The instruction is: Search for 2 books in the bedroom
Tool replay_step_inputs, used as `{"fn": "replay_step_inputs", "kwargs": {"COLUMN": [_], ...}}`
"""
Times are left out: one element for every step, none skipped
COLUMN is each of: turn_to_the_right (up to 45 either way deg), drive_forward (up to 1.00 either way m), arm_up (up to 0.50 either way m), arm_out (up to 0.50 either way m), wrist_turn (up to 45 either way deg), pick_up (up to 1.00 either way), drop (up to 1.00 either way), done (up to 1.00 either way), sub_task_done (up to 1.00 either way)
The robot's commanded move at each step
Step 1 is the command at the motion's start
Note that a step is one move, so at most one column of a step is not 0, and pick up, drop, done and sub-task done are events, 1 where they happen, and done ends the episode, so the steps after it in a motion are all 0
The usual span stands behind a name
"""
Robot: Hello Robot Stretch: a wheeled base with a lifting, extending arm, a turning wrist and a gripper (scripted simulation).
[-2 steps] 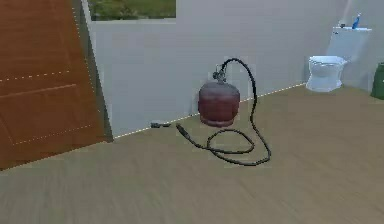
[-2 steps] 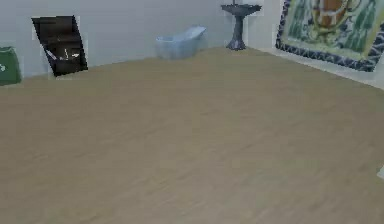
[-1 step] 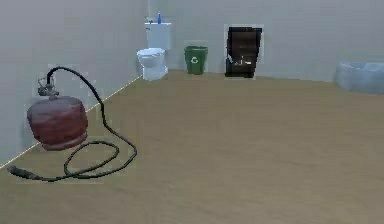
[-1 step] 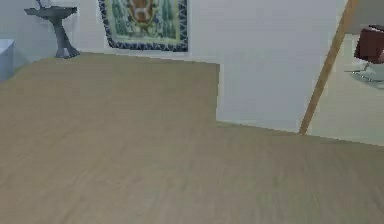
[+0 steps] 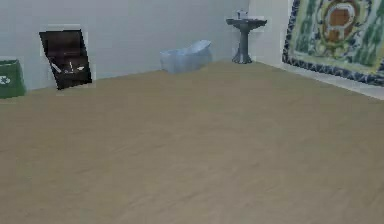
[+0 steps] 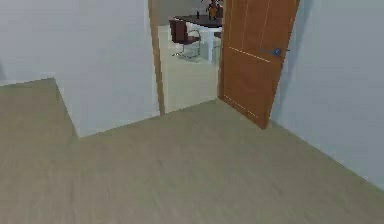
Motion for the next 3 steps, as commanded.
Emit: {"fn": "replay_step_inputs", "kwargs": {"turn_to_the_right": [45.0, 45.0, 0.0], "drive_forward": [0.0, 0.0, 1.0], "arm_up": [0.0, 0.0, 0.0], "arm_out": [0.0, 0.0, 0.0], "wrist_turn": [0.0, 0.0, 0.0], "pick_up": [0.0, 0.0, 0.0], "drop": [0.0, 0.0, 0.0], "done": [0.0, 0.0, 0.0], "sub_task_done": [0.0, 0.0, 0.0]}}
